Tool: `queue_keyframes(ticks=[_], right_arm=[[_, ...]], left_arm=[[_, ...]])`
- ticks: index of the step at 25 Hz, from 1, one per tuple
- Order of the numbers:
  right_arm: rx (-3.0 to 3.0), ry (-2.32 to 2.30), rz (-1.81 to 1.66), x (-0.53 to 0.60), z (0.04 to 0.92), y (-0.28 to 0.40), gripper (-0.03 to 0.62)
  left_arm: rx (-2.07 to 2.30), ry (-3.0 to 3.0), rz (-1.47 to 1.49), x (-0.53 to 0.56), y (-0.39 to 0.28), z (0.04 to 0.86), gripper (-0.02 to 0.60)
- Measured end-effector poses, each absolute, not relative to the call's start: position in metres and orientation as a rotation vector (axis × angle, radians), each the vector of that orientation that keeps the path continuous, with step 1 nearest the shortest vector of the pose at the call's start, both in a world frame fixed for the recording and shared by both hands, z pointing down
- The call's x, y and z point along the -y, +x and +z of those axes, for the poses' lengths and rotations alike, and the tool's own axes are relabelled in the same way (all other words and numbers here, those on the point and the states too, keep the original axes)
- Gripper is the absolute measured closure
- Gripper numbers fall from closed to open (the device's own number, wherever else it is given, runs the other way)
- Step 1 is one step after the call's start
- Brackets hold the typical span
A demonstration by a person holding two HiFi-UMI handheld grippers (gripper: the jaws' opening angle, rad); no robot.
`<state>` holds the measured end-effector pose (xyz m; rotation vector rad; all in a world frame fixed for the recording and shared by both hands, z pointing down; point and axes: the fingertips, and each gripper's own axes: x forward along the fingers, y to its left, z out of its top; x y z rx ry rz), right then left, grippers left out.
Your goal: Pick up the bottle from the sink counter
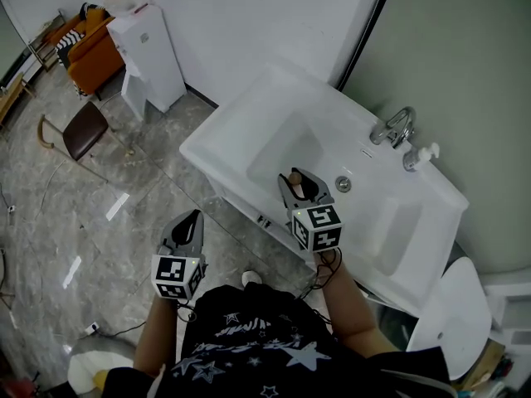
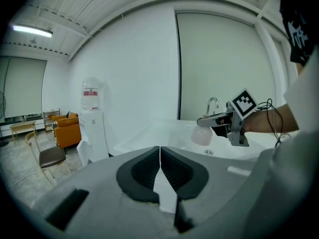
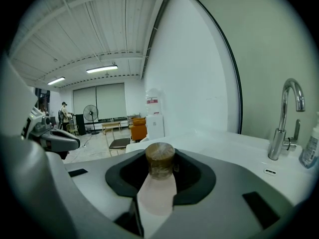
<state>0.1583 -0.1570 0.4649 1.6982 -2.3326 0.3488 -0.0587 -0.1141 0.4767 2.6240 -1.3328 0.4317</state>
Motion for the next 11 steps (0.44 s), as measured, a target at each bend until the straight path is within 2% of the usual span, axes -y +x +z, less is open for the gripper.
queue_keyframes(ticks=[11], right_arm=[[2.317, 1.731, 0.332, 0.118, 0.46, 0.123, 0.459]], left_arm=[[1.339, 2.59, 0.41, 0.063, -0.102, 0.486, 0.56]])
